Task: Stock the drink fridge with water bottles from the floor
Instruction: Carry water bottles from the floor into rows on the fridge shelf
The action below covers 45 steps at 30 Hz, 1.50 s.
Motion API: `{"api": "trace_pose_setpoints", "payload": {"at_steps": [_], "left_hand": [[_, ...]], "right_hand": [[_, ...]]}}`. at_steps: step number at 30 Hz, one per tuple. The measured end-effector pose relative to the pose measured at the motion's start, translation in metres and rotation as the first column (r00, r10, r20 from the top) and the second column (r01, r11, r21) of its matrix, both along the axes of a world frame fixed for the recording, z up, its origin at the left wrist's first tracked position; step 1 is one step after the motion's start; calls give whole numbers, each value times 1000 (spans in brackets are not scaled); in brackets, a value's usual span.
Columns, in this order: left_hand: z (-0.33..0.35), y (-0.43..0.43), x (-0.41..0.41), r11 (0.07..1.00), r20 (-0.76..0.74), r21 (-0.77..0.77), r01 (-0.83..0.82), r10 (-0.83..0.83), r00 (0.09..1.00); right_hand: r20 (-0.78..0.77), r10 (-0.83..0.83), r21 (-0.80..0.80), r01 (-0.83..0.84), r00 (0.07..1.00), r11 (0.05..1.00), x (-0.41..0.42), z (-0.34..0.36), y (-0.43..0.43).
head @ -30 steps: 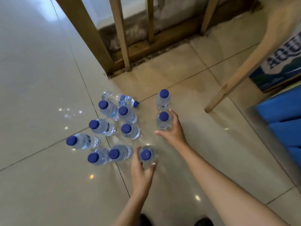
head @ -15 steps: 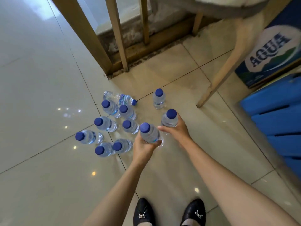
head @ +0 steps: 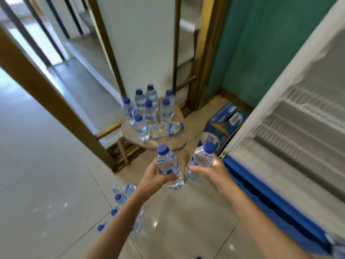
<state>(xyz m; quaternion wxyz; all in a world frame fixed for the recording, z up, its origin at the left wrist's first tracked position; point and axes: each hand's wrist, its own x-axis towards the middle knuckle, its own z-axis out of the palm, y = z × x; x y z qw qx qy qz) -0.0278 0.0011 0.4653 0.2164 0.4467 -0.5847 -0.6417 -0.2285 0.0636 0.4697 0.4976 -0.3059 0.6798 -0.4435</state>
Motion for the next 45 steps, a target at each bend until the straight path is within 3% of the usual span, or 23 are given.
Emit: {"api": "trace_pose_setpoints", "payload": {"at_steps": [6, 9, 15, 22, 28, 37, 40, 45], "left_hand": [[202, -22, -62, 917, -53, -278, 287, -313, 948], [290, -22, -101, 873, -96, -350, 339, -394, 914], [438, -3, -196, 738, -125, -544, 399, -541, 832], [569, 22, -328, 597, -85, -684, 419, -636, 767], [607, 34, -436, 588, -111, -701, 403, -649, 753], [579, 37, -579, 603, -43, -646, 468, -641, 766], [571, 31, -615, 559, 5, -683, 470, -640, 768], [562, 27, -663, 446, 31, -747, 493, -717, 697]], "right_hand": [[-57, -55, -229, 40, 997, 973, -65, 209, 26], [-79, -132, -339, 98, 988, 936, -99, 297, 45], [-209, -164, -538, 27, 964, 843, -164, 448, 99], [-321, -347, -606, 91, 881, 790, -266, 566, 153], [-338, -550, -616, 262, 763, 743, -359, 607, 175], [-266, -780, -574, 558, 566, 600, -484, 577, 165], [-286, -818, -563, 604, 498, 564, -504, 571, 162], [-233, -855, -642, 587, 464, 493, -528, 564, 150]]}}
